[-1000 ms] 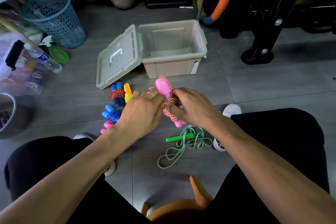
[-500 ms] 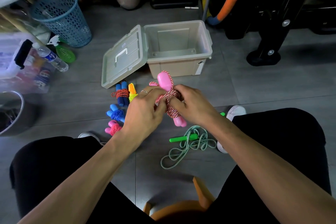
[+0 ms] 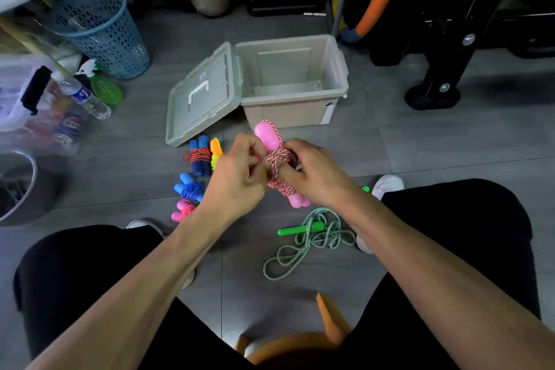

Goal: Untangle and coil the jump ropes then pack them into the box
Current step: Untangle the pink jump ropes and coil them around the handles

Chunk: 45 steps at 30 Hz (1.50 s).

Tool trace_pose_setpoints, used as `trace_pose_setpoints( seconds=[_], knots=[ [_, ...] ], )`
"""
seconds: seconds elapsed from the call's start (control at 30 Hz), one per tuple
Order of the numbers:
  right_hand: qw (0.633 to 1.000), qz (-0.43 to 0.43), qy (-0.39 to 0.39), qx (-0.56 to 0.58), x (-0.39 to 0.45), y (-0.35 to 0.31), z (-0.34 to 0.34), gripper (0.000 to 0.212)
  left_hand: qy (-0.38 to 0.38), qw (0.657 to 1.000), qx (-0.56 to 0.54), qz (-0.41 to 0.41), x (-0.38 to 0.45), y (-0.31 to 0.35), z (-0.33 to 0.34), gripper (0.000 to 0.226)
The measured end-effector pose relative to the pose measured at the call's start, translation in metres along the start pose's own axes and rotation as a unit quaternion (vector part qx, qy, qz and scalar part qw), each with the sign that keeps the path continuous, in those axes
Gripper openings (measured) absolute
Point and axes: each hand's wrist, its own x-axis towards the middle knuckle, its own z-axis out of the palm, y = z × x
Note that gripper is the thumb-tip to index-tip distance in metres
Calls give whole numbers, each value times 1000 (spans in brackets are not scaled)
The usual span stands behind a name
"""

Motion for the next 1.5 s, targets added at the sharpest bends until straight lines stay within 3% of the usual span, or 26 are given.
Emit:
trace_pose_setpoints(
  seconds=[0.4, 0.57, 0.73, 0.83, 0.97, 1.27, 1.37, 1.5],
  knots=[
    [999, -2, -33, 31, 0, 6, -3, 21, -15, 986, -142, -88, -3, 8, -10, 41],
    [996, 17, 28, 80, 2, 3, -5, 25, 14, 951, -260, -170, 0, 13, -15, 36],
    [998, -21, 66, 4, -1, -5, -4, 37, 18, 938, -275, -212, 1, 15, -18, 24],
    [989, -76, 83, -92, 0, -6, -5, 39, 20, 952, -232, -199, 0, 15, -16, 23],
    [976, -154, 84, -132, -3, -7, -1, 34, 39, 957, -209, -199, 2, 14, -16, 23],
    [932, -214, 181, -231, -4, -11, 9, 18, 9, 968, -192, -161, 4, 17, -20, 18],
    [933, -227, 180, -213, -3, -10, 11, 13, 13, 970, -185, -154, 0, 19, -21, 15],
    [966, -175, 171, -78, -3, -9, 9, 15, 42, 967, -212, -136, -4, 19, -17, 9]
  ],
)
